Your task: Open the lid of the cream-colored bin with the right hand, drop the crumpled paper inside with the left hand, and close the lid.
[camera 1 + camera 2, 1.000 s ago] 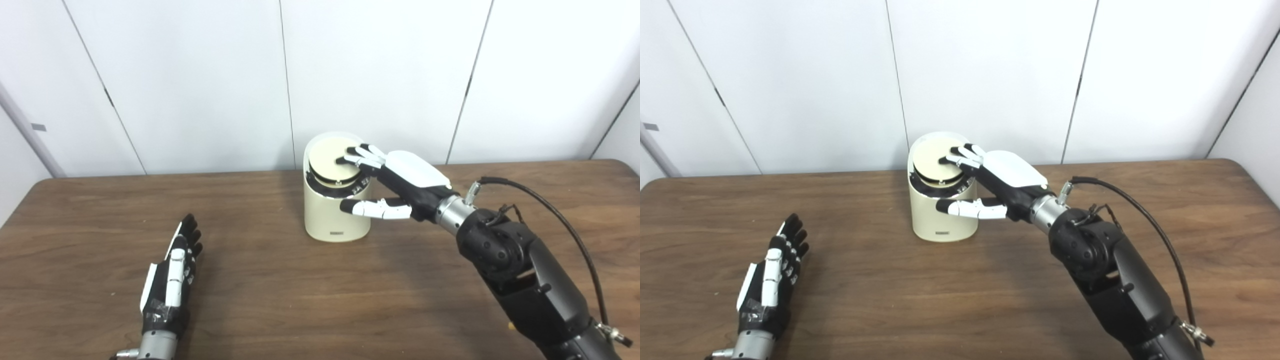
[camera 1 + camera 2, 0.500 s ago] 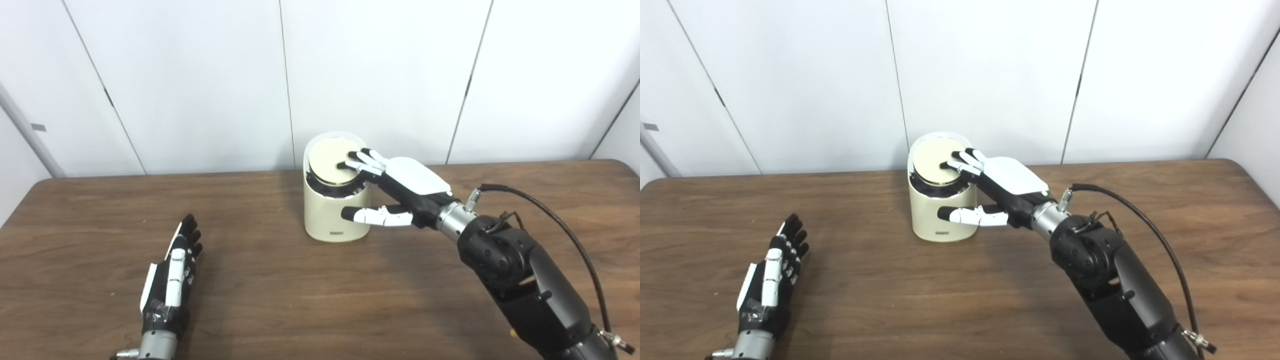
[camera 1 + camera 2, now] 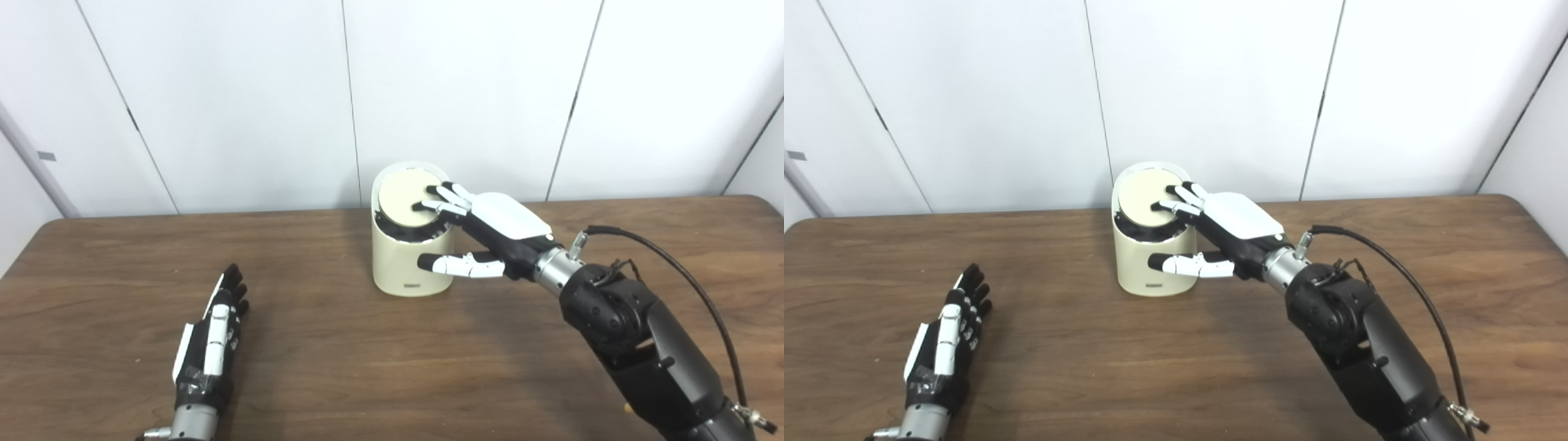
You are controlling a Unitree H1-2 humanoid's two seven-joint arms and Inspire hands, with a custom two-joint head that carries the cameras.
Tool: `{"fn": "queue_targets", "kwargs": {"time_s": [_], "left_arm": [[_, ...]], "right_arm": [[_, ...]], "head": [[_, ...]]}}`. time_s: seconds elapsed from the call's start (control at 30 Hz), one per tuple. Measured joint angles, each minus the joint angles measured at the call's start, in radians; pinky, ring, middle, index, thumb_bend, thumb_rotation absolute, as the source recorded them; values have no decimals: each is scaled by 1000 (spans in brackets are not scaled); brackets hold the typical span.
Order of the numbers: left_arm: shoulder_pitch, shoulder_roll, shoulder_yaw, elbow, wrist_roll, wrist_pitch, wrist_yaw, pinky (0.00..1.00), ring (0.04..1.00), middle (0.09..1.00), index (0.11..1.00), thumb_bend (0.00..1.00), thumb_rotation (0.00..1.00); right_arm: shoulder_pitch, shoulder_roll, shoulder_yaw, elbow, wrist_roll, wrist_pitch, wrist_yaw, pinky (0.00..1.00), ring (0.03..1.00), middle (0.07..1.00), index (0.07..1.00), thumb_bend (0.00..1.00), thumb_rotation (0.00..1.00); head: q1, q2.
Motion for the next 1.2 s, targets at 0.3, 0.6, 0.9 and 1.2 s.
{"fn": "queue_targets", "kwargs": {"time_s": [0.3,0.6,0.9,1.2], "left_arm": [[0,0,0,0,0,0,0,1000,1000,1000,1000,564,925],[0,-6,5,-1,-4,3,0,1000,1000,1000,1000,575,926],[0,-11,6,-1,-5,3,0,1000,1000,1000,1000,574,923],[0,-12,4,-1,-4,1,-2,1000,1000,1000,1000,574,924]], "right_arm": [[-5,0,4,0,-8,10,13,1000,1000,991,857,552,1000],[-17,0,20,-3,-31,41,30,991,1000,977,861,588,1000],[-23,-3,32,0,-41,44,34,971,1000,965,853,591,1000],[-23,-3,32,2,-42,42,30,950,1000,978,870,569,1000]], "head": [[2,2],[2,0],[5,0],[6,2]]}}
